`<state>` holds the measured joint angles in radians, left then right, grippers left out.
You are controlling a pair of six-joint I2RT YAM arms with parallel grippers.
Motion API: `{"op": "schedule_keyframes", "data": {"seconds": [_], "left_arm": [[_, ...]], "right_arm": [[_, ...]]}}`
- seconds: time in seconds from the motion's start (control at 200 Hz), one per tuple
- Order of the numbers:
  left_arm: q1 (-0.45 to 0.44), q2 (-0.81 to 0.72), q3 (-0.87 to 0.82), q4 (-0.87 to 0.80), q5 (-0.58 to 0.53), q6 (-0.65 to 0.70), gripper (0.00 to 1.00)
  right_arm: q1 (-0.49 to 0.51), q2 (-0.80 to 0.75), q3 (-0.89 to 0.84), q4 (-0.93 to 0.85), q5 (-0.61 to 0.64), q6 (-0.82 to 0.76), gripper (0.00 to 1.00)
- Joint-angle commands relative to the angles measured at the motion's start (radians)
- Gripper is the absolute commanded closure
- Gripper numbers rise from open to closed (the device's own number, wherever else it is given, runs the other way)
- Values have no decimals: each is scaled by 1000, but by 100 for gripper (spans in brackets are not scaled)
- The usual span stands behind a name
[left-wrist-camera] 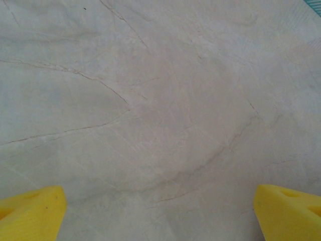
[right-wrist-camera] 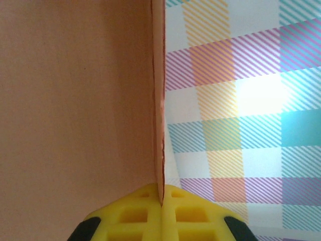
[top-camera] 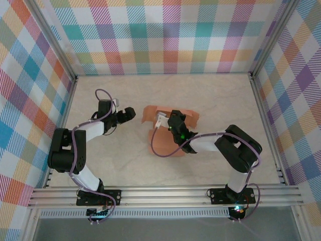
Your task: Fold the paper box
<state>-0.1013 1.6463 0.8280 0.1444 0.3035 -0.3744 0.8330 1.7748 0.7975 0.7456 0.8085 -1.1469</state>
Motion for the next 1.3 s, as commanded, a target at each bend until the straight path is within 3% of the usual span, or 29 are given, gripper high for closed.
{"op": "schedule_keyframes", "data": {"seconds": [0.0,0.13,0.2,0.585,0.875,1.075,1.3], "left_arm": [[12,22,30,32,-1,14,4],[26,39,19,58,8,-14,4],[31,43,12,70,22,-23,5],[30,-25,-50,52,9,28,4],[31,-126,-133,42,18,39,6],[28,-237,-228,66,156,94,7],[-2,-324,-304,30,252,124,20]], "right_arm": [[11,50,4,224,35,-167,100],[35,165,-21,544,46,-399,100],[57,195,-30,625,60,-423,100],[220,139,-103,548,123,-329,100],[238,79,-169,470,120,-277,100],[237,74,-193,496,118,-290,100],[230,60,-218,491,124,-275,100]]}}
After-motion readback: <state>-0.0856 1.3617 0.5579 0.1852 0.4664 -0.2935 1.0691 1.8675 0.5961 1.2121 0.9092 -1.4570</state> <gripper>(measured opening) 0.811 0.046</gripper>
